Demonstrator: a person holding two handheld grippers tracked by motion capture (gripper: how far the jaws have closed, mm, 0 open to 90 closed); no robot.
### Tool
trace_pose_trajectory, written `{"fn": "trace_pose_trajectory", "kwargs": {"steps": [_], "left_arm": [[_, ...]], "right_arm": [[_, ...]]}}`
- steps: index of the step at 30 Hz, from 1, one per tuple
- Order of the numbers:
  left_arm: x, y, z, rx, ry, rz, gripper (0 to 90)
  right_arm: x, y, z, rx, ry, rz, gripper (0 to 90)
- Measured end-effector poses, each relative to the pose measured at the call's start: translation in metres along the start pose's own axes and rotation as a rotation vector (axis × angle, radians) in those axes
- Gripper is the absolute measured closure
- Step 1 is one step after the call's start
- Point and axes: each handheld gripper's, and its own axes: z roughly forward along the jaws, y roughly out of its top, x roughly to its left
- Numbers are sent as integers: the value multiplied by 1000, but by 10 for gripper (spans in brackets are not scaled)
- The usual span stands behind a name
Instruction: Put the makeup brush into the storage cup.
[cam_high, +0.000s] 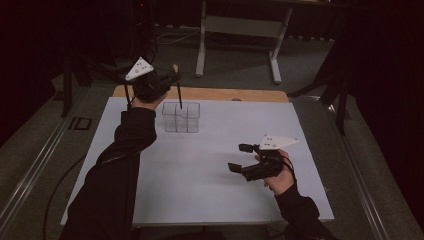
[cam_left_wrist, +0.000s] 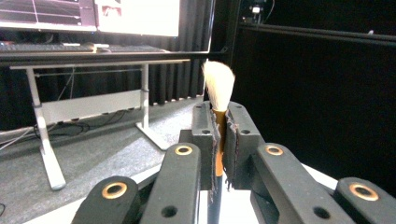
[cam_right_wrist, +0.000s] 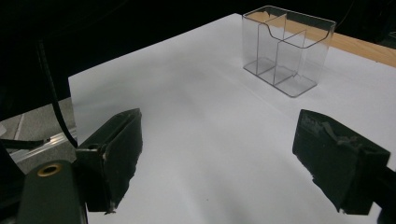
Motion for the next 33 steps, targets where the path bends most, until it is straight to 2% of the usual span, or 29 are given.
{"fn": "trace_pose_trajectory", "kwargs": {"steps": [1, 2, 5, 6, 9, 15, 20, 23, 33], "left_arm": [[0, -2, 1, 2, 3, 7, 842], [1, -5, 3, -9, 4, 34, 843], [2, -10, 8, 1, 18, 50, 842], [4, -11, 9, -2, 11, 37, 843], [7, -14, 12, -5, 24, 35, 843], [14, -23, 19, -3, 70, 14, 842], [20, -32, 23, 11, 90, -4, 842], [22, -38, 24, 21, 94, -21, 841], [20, -51, 31, 52, 96, -37, 840]], "right_arm": [[0, 0, 0, 2, 1, 1, 159], [0, 0, 0, 3, 0, 1, 159], [0, -1, 1, 7, 4, -3, 159], [1, -1, 1, 7, 6, -3, 160], [0, -2, 1, 6, 9, -2, 160], [0, -3, 1, 10, 19, 2, 161], [0, -3, 1, 9, 23, 1, 161], [-1, -3, 1, 8, 25, 2, 162], [0, -3, 0, 8, 24, 0, 162]]}}
